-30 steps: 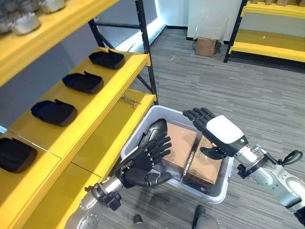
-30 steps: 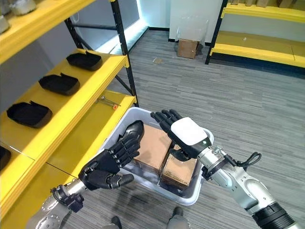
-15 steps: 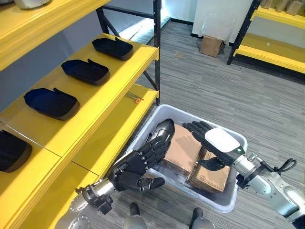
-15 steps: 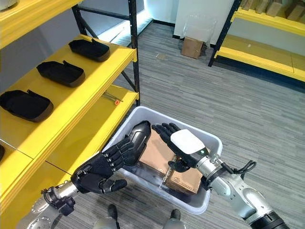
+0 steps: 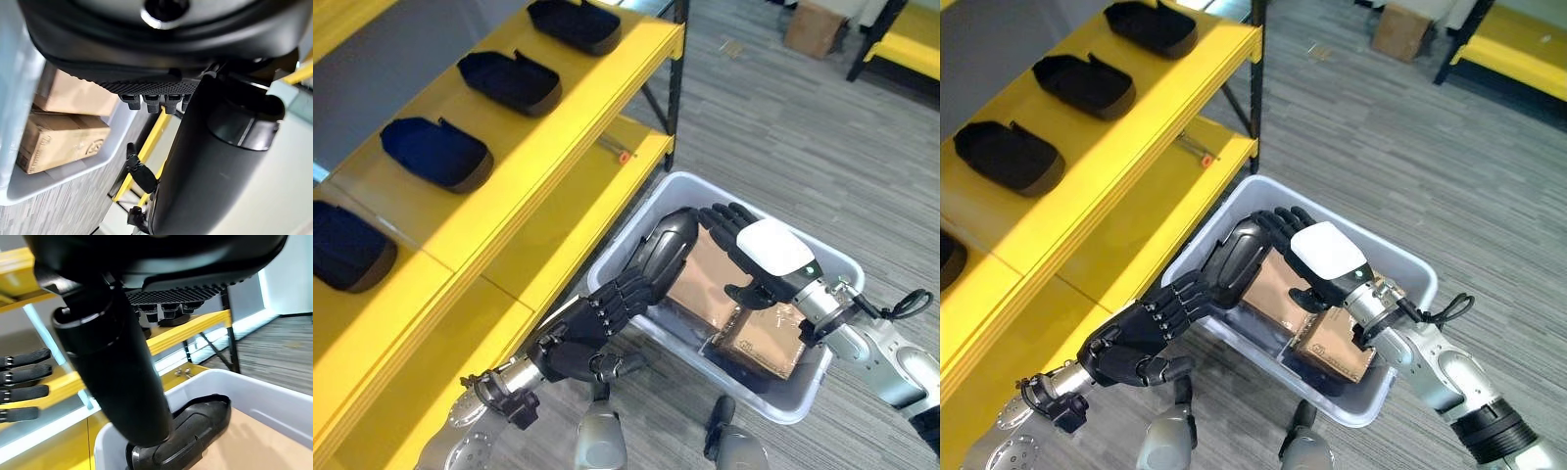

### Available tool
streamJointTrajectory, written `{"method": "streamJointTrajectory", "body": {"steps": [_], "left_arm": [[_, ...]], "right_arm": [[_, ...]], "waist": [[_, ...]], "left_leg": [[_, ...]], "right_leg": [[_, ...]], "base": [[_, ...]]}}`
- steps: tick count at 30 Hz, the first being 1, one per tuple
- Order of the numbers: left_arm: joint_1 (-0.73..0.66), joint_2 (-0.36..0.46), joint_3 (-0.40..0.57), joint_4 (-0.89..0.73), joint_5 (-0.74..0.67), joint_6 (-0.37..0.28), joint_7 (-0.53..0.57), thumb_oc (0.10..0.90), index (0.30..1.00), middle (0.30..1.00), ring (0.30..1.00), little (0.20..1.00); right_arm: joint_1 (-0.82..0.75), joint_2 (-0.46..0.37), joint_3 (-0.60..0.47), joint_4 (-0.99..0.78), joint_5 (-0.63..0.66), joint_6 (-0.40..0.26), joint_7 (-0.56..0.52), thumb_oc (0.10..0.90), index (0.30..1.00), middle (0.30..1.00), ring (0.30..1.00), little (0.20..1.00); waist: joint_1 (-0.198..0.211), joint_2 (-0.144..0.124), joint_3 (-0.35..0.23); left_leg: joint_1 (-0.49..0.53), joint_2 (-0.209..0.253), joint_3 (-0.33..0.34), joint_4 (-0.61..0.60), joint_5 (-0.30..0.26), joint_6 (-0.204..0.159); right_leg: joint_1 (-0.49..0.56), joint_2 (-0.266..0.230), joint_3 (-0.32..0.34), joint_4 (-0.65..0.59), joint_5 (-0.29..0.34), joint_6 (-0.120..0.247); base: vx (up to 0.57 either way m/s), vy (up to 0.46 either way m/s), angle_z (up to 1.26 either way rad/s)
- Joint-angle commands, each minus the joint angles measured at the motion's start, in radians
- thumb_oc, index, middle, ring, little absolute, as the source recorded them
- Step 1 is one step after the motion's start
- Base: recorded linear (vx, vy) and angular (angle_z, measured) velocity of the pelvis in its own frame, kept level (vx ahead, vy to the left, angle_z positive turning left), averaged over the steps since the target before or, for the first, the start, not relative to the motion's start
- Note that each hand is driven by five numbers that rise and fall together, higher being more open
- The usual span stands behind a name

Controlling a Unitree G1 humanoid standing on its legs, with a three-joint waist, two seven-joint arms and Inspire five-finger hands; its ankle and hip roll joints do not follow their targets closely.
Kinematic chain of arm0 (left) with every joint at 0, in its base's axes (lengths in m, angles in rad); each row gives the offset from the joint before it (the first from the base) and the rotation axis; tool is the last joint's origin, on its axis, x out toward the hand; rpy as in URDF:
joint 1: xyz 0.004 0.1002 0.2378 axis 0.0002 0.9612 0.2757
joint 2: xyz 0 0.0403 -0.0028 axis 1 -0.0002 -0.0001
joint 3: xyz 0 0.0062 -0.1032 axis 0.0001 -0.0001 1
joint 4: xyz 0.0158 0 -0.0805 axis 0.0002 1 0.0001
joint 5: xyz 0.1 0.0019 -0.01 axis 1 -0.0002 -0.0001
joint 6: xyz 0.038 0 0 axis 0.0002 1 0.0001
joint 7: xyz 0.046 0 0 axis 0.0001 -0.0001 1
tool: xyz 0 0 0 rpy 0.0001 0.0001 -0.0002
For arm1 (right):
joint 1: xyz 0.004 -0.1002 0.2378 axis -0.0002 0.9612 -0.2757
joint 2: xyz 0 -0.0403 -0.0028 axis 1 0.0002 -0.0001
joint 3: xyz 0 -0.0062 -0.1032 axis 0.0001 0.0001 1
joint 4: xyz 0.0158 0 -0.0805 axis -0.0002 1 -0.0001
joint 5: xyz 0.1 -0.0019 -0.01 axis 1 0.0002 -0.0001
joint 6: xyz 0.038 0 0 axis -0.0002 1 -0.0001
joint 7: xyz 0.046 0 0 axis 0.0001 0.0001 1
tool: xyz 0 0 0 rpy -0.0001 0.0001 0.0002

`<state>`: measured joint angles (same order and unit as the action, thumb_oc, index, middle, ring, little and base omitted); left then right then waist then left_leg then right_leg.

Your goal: Move parts from the plastic box to the shelf.

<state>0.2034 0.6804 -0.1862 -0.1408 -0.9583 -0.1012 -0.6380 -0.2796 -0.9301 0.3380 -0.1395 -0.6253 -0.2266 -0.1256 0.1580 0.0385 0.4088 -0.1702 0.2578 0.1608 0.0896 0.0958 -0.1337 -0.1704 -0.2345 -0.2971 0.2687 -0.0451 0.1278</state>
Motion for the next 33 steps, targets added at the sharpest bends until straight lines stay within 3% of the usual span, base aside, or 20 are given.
{"method": "streamJointTrajectory", "body": {"steps": [1,5,11,15,27,32,33], "left_arm": [[-0.045,0.008,0.017,-0.169,-0.042,-0.069,-0.073,0.9,1.0,1.0,1.0,1.0],[-0.052,0.004,0.011,-0.185,-0.071,-0.074,-0.091,0.9,1.0,1.0,1.0,1.0],[-0.065,0.005,-0.007,-0.197,-0.071,-0.097,-0.091,0.9,1.0,1.0,1.0,1.0],[-0.078,0.007,-0.009,-0.193,-0.071,-0.122,-0.083,0.9,1.0,1.0,1.0,1.0],[-0.134,0.022,-0.007,-0.152,-0.058,-0.114,-0.053,0.9,1.0,1.0,1.0,1.0],[-0.161,0.029,-0.015,-0.149,-0.045,-0.095,-0.021,0.9,1.0,1.0,1.0,1.0],[-0.16,0.028,-0.023,-0.145,-0.036,-0.095,-0.012,0.9,1.0,1.0,1.0,1.0]], "right_arm": [[-0.202,-0.064,0.003,-0.036,-0.042,-0.032,-0.118,0.9,1.0,1.0,1.0,1.0],[-0.243,-0.092,0.023,-0.035,0.004,-0.04,-0.091,0.9,1.0,1.0,1.0,1.0],[-0.362,-0.122,0.066,-0.066,-0.098,-0.08,-0.108,0.9,1.0,1.0,1.0,1.0],[-0.404,-0.12,0.114,-0.057,-0.131,-0.078,-0.067,0.9,1.0,1.0,1.0,1.0],[-0.498,-0.114,0.193,-0.051,-0.226,0.014,-0.08,0.9,1.0,1.0,1.0,1.0],[-0.544,-0.098,0.223,-0.011,-0.282,0.073,-0.107,0.9,1.0,1.0,1.0,1.0],[-0.548,-0.09,0.233,-0.003,-0.28,0.097,-0.114,0.9,1.0,1.0,1.0,1.0]], "waist": [[0.027,0.009,0.006],[0.036,0.02,0.036],[0.045,0.022,0.106],[0.055,0.017,0.111],[0.081,-0.027,0.111],[0.092,-0.048,0.111],[0.085,-0.061,0.111]], "left_leg": [[-0.077,-0.005,-0.089,-0.003,0.042,0.013],[-0.114,-0.008,-0.108,0.001,0.056,0.012],[-0.197,-0.008,-0.128,0.014,0.086,0.01],[-0.243,-0.006,-0.134,0.01,0.102,0.012],[-0.431,0.011,-0.158,0.021,0.141,0.01],[-0.517,0.015,-0.182,0.035,0.155,0.012],[-0.511,0.004,-0.185,0.037,0.137,0.007]], "right_leg": [[0.011,0.08,-0.015,0.204,-0.208,-0.087],[-0.047,0.09,-0.02,0.272,-0.228,-0.097],[-0.182,0.1,-0.021,0.415,-0.27,-0.114],[-0.24,0.108,-0.027,0.451,-0.275,-0.12],[-0.428,0.126,-0.059,0.533,-0.275,-0.125],[-0.495,0.133,-0.082,0.553,-0.267,-0.126],[-0.488,0.126,-0.074,0.56,-0.285,-0.113]], "base": [[-0.07,-0.088,0.12],[-0.07,-0.069,0.11],[-0.11,-0.106,0.07],[-0.05,-0.091,0.01],[-0.05,-0.101,0.04],[0.01,-0.097,0.08],[0.08,-0.108,0.04]]}}
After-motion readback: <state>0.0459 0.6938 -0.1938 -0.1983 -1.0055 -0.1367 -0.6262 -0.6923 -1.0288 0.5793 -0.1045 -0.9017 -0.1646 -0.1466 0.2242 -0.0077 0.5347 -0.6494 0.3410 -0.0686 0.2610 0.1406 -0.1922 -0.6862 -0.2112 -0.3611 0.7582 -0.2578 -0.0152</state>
